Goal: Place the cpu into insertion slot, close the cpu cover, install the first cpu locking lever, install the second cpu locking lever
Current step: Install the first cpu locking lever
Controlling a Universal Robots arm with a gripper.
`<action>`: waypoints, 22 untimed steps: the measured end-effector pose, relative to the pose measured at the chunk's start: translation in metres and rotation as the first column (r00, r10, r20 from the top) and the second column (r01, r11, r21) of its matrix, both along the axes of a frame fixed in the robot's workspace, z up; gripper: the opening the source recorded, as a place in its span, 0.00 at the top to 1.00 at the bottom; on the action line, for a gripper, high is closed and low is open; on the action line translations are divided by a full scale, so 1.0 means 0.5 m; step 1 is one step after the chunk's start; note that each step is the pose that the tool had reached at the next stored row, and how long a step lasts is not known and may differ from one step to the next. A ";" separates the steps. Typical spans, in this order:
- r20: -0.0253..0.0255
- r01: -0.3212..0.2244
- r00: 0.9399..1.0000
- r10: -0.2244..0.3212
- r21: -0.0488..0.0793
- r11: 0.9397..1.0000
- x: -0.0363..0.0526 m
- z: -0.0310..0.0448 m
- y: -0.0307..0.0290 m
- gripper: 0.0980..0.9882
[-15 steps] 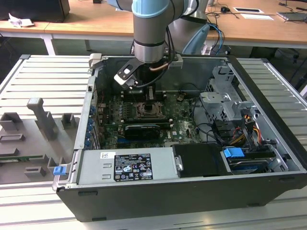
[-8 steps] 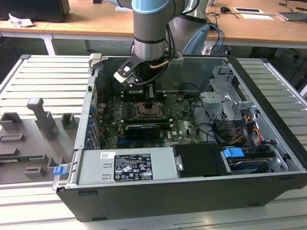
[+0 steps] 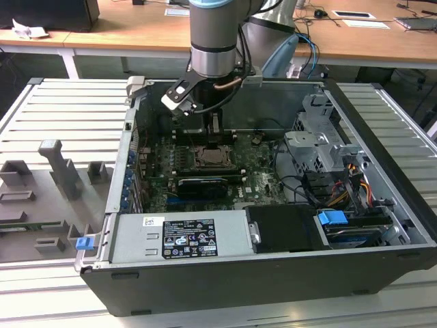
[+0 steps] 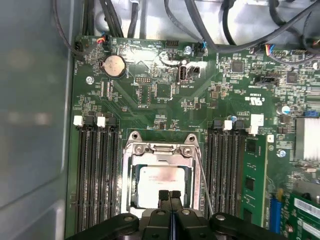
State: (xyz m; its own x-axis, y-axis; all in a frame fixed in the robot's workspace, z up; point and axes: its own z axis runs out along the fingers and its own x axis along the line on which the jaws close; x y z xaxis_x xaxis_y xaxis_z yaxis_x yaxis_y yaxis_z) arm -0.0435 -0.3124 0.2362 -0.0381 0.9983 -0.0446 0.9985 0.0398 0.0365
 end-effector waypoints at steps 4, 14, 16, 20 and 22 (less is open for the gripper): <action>0.000 0.000 1.000 0.000 0.000 1.000 0.000 0.044 0.000 0.99; 0.000 -0.110 0.994 0.110 -0.001 0.994 0.000 0.089 0.000 0.99; 0.000 -0.150 0.989 0.150 -0.001 0.989 0.000 0.088 0.000 0.99; 0.000 -0.247 0.969 0.247 -0.001 0.969 0.000 0.087 0.000 0.99; 0.000 -0.276 0.961 0.276 -0.001 0.961 0.000 0.087 0.000 0.99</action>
